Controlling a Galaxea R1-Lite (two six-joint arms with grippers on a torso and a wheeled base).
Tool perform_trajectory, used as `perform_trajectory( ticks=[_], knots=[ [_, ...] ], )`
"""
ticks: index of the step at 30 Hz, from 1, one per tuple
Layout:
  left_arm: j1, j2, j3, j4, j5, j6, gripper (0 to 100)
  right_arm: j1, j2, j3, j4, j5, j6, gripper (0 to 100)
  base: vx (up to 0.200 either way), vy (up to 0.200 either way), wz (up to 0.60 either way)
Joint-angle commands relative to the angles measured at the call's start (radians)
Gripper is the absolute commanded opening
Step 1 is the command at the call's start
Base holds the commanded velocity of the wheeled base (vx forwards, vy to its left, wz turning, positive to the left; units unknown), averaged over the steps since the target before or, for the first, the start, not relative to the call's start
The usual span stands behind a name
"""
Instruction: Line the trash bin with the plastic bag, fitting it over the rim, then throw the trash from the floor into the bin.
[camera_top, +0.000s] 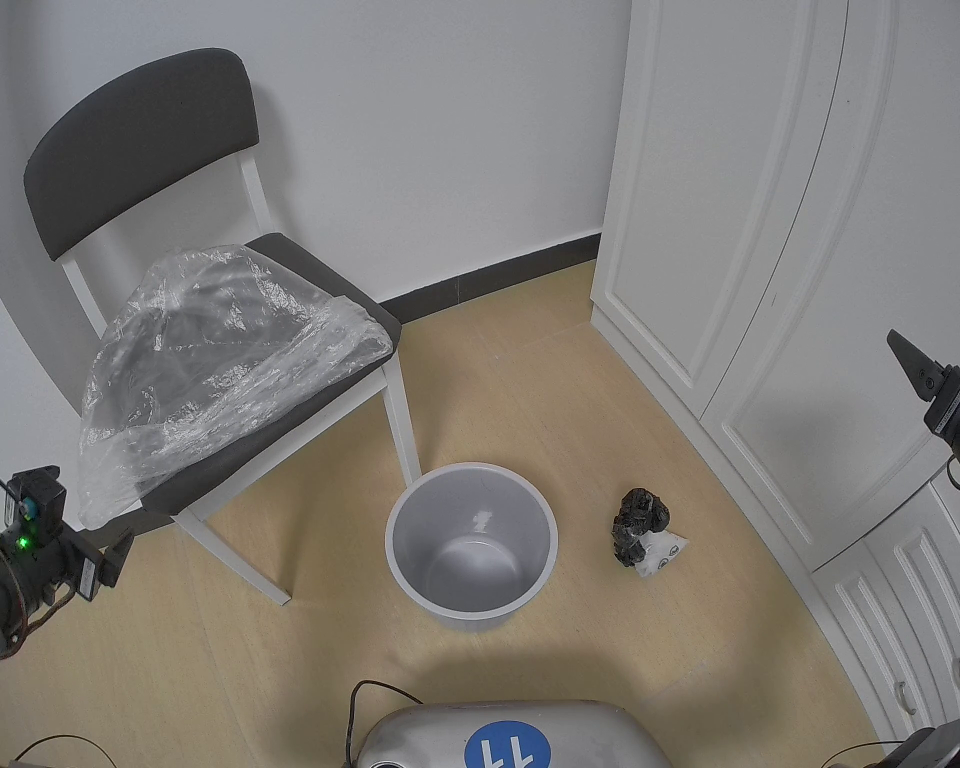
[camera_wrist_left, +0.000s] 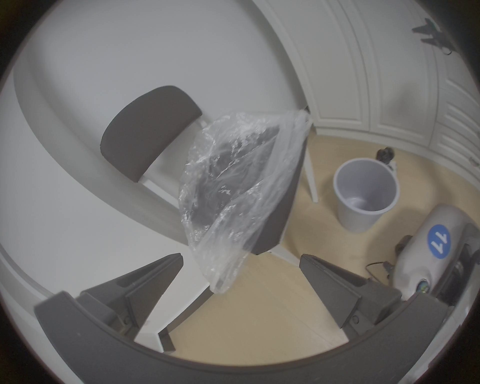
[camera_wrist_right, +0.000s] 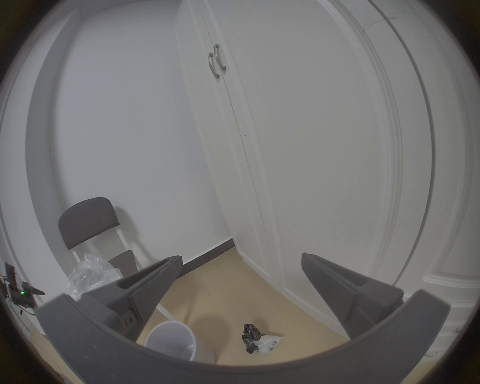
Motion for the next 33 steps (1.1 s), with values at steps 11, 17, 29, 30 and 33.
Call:
perform_trajectory(
  ticks=[11, 17, 29, 30, 33],
  knots=[
    [0.062, 0.366, -0.044, -0.216, 0.103, 0.071, 100, 0.004, -0.016, 0.002, -0.002, 0.016, 0.008, 100, 0.000, 0.000, 0.00],
    [0.069, 0.452, -0.060, -0.310, 0.107, 0.071, 100, -0.012, -0.007, 0.002, -0.002, 0.016, 0.008, 100, 0.000, 0.000, 0.00],
    [0.089, 0.573, -0.099, -0.578, 0.155, 0.072, 100, -0.035, -0.010, -0.012, -0.002, 0.031, 0.041, 100, 0.000, 0.000, 0.00],
    [0.091, 0.587, -0.099, -0.627, 0.156, 0.071, 100, -0.047, -0.010, -0.012, -0.002, 0.048, 0.042, 100, 0.000, 0.000, 0.00],
    [0.091, 0.602, -0.083, -0.729, 0.156, 0.071, 100, -0.068, -0.016, -0.014, -0.002, 0.068, 0.042, 100, 0.000, 0.000, 0.00]
  ],
)
